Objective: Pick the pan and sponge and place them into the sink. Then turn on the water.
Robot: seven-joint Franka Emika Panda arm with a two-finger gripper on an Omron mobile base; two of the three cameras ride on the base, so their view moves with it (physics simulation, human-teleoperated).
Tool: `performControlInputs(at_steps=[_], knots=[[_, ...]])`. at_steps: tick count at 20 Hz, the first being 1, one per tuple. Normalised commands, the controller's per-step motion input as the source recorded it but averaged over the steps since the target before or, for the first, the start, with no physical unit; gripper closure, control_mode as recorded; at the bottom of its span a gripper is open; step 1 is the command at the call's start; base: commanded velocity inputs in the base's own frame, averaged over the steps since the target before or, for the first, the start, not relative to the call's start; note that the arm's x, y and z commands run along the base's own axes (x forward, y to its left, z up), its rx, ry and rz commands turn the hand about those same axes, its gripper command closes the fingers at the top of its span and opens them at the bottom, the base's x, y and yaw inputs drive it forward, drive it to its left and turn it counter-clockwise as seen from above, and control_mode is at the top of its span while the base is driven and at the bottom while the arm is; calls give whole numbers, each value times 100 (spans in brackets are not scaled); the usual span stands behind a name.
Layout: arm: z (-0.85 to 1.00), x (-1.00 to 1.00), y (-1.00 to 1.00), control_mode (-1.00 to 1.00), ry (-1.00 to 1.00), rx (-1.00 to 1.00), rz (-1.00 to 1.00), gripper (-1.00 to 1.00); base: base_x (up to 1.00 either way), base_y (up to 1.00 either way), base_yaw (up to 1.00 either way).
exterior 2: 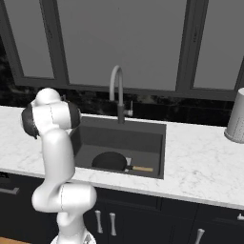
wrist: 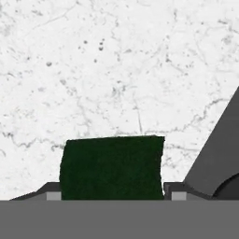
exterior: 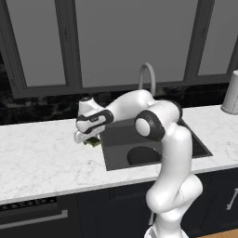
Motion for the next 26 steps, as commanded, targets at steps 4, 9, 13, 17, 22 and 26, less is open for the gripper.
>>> performControlInputs(at_steps=[4, 9, 13, 17, 22, 26], knots=[[0, 0, -80, -100, 6, 0, -14, 100, 0, 0, 0], [0, 7, -80, -100, 10, -2, -18, 100, 0, 0, 0], [-2, 8, -73, -100, 9, -5, -19, 100, 0, 0, 0], [-14, 0, -62, -100, 0, -9, -18, 100, 0, 0, 0], [-32, 1, -63, -100, 0, -9, -15, 100, 0, 0, 0], [-45, 3, -52, -100, 0, -4, -12, 100, 0, 0, 0]])
